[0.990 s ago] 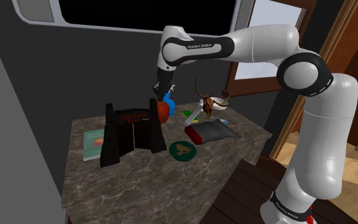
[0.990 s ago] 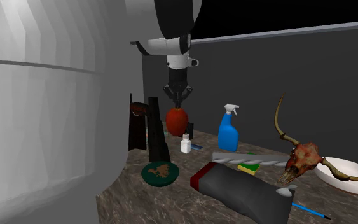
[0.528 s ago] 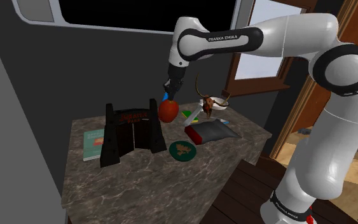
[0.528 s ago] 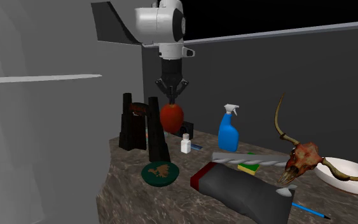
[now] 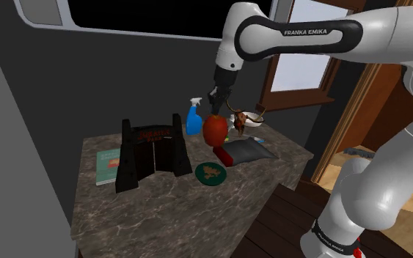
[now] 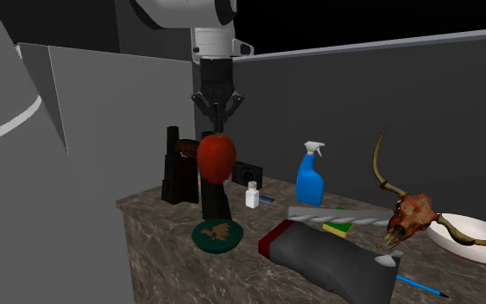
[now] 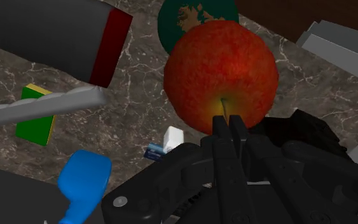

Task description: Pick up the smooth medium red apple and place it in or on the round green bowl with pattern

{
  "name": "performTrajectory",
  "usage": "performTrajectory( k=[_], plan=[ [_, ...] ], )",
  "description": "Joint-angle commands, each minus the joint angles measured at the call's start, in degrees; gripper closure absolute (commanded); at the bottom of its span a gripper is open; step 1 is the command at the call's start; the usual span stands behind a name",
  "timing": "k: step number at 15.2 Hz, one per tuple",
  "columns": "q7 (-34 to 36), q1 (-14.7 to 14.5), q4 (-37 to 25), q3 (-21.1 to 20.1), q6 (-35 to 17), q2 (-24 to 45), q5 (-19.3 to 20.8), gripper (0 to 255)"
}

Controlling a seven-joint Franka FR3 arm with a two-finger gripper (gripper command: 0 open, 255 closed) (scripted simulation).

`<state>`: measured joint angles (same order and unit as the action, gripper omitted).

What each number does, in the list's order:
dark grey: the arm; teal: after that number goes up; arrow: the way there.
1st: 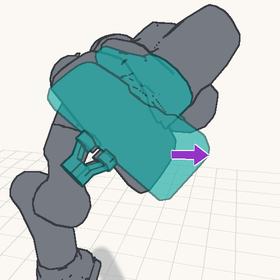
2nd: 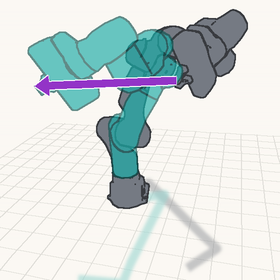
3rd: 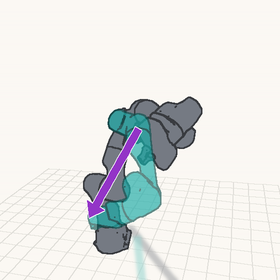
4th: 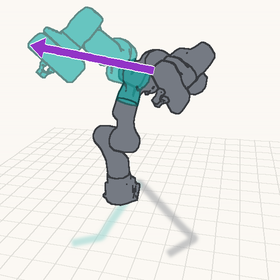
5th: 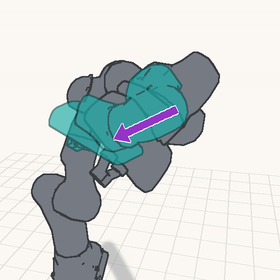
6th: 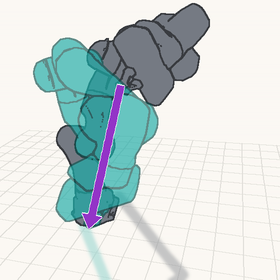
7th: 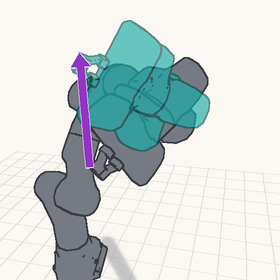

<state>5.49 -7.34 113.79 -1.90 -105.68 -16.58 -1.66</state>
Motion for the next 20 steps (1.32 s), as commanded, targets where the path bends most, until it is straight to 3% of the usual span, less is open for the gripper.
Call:
performTrajectory(
  k=[1, 20],
  plan=[
    [0.17, -0.09, 1.94, -0.09, 0.82, -2.79, -0.09, 255],
    [-0.11, -0.17, 16.15, -0.23, -13.89, -2.29, -0.28, 255]
  ],
)
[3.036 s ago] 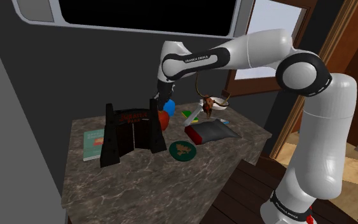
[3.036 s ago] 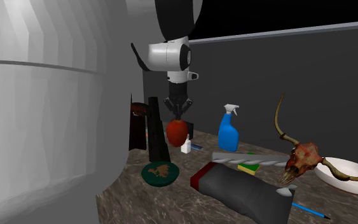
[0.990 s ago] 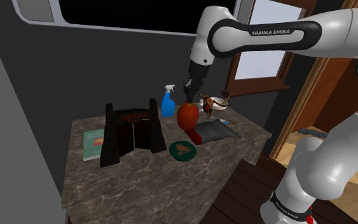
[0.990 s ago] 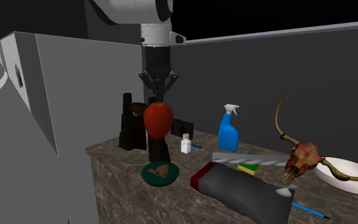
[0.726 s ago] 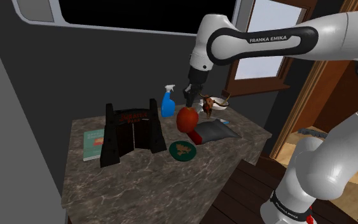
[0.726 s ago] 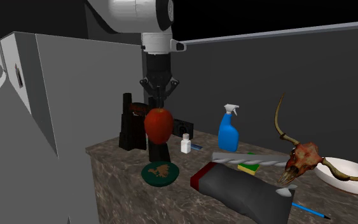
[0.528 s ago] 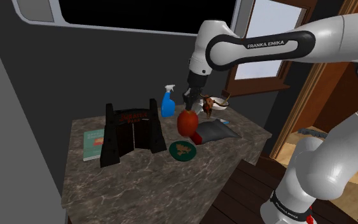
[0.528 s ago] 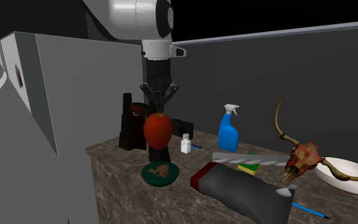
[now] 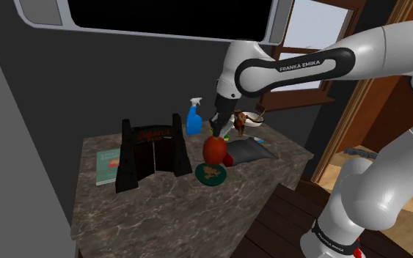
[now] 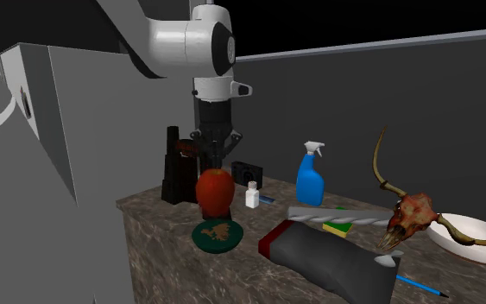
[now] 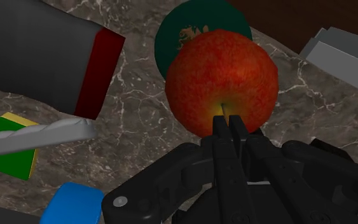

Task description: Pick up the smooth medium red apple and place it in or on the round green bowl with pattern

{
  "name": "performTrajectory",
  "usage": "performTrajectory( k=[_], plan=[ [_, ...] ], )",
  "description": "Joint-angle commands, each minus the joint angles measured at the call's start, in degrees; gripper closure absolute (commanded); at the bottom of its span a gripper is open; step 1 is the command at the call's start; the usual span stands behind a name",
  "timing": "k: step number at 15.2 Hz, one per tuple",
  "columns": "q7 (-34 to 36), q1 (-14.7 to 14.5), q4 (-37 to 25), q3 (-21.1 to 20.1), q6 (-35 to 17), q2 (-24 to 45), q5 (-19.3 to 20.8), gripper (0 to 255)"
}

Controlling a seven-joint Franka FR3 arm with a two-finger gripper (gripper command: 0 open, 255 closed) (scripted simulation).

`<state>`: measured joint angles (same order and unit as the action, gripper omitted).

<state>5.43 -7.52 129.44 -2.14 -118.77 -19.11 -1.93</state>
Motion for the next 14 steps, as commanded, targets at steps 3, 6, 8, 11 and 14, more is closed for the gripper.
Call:
performTrajectory(
  k=[3, 6, 8, 11, 14],
  plan=[
    [-0.09, 0.0, 2.37, -0.02, -3.17, 0.75, -0.04, 255],
    [-0.13, -0.02, 4.15, -0.04, -5.57, 1.38, -0.07, 255],
    [-0.15, -0.03, 5.27, -0.06, -7.18, 1.86, -0.09, 255],
    [-0.16, -0.03, 5.76, -0.07, -7.9, 2.1, -0.09, 255],
    [-0.16, -0.03, 5.76, -0.07, -7.9, 2.1, -0.09, 255]
  ],
)
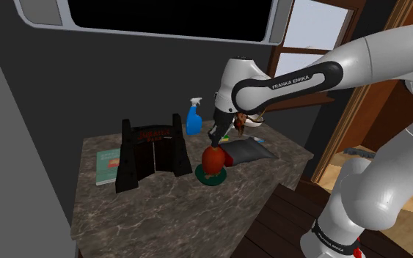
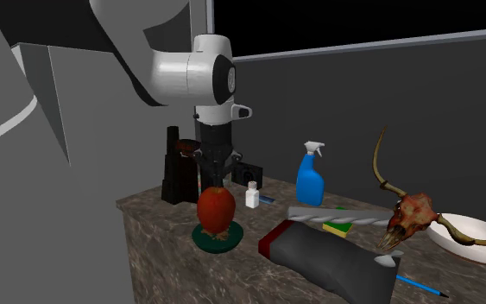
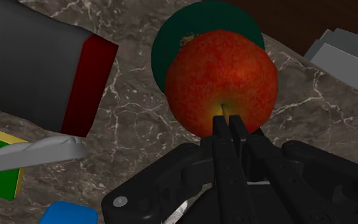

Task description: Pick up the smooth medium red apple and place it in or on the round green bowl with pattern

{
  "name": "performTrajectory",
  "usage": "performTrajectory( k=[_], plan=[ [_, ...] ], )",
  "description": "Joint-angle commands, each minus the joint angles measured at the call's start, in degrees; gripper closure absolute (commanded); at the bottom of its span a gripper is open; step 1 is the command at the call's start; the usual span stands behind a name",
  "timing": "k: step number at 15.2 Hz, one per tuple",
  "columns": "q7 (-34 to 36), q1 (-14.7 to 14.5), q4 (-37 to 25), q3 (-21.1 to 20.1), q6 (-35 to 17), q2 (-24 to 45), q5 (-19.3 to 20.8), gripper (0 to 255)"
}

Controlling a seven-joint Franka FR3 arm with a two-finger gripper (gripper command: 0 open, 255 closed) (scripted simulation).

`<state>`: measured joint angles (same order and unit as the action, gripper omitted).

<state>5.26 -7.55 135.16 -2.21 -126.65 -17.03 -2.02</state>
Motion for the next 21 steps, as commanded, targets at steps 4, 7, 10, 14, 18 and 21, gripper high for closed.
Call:
performTrajectory(
  k=[4, 7, 10, 14, 18, 21],
  plan=[
    [0.01, 0.0, 0.03, 0.0, -0.01, 0.02, 0.0, 0],
    [0.0, 0.0, 0.03, 0.0, -0.01, 0.01, 0.0, 0],
    [0.0, 0.01, -1.0, 0.04, 1.99, -0.95, 0.01, 0],
    [0.0, 0.05, -4.3, 0.18, 7.56, -3.22, 0.06, 0],
    [0.0, 0.05, -4.3, 0.18, 7.56, -3.22, 0.06, 0],
    [0.0, 0.05, -4.3, 0.18, 7.56, -3.22, 0.06, 0]
  ],
)
